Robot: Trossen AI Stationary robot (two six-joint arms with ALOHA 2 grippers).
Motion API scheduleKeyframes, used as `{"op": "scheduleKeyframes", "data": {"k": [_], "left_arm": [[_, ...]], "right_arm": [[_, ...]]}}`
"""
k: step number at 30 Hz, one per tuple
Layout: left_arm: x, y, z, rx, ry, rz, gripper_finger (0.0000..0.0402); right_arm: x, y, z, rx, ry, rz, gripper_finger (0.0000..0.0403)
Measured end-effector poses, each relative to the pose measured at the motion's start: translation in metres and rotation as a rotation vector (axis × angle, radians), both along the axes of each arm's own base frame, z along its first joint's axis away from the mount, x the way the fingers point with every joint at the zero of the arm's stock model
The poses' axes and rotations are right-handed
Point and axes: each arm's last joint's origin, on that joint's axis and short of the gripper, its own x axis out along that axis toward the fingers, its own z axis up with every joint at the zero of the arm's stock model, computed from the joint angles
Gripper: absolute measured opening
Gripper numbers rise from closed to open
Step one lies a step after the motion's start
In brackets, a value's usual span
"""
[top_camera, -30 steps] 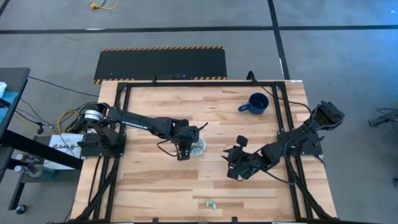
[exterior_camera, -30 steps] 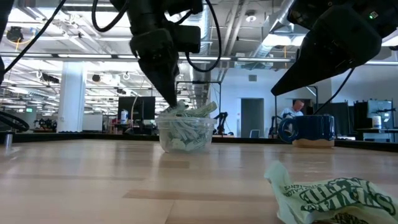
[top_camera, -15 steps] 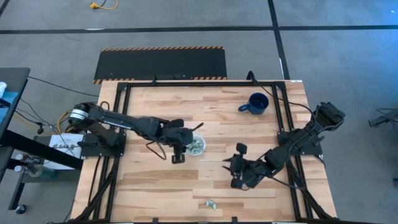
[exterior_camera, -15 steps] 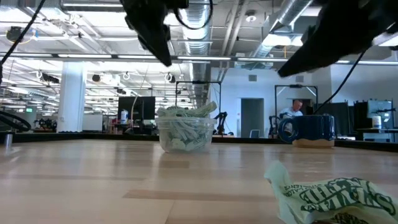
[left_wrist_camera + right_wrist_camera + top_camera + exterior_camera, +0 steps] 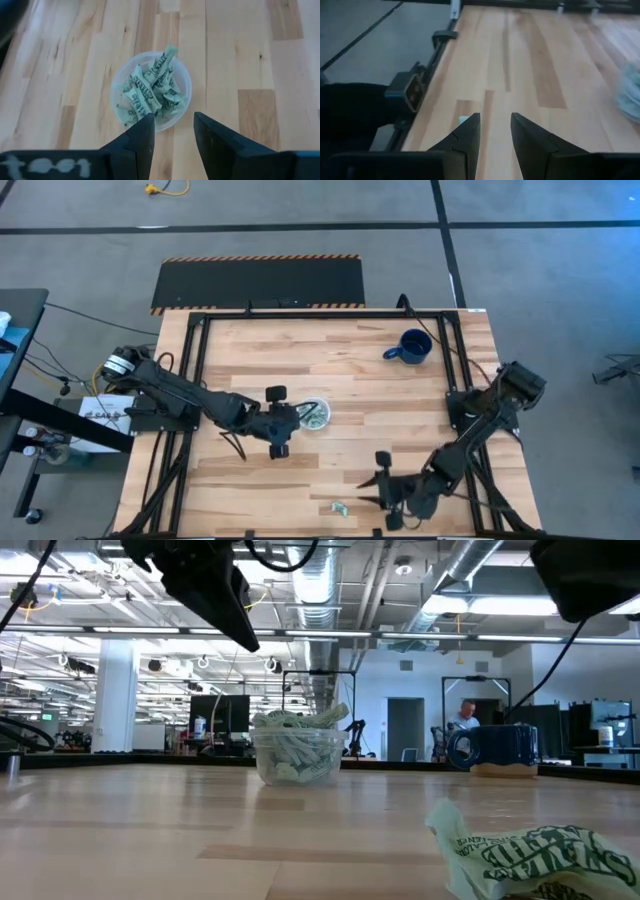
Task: Pick and place items into bin
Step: Put the stevia packet into the transparent bin
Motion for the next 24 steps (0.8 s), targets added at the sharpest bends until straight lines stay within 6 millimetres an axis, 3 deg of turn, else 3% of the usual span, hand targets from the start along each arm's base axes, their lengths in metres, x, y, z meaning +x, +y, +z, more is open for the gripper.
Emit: {"op": "scheduleKeyframes", "data": {"k": [9, 16, 19, 24], "left_arm": [[-0.001, -0.005, -0.006, -0.011, -0.028, -0.011, 0.0127], [-0.008, -0.01, -0.001, -0.037, -0.04, -0.009, 0.0127], [-0.008, -0.012, 0.0, -0.05, -0.048, -0.005, 0.0127], [-0.009, -0.014, 0.0, -0.051, -0.047, -0.01, 0.0127]], "right_arm": [[0.036, 0.027, -0.038, -0.181, 0.102, 0.224, 0.0102], [0.051, 0.016, -0.04, -0.164, 0.19, 0.154, 0.0105], [0.056, 0.013, -0.039, -0.07, 0.216, 0.181, 0.0123], [0.06, 0.012, -0.047, -0.003, 0.265, 0.205, 0.0188]]}}
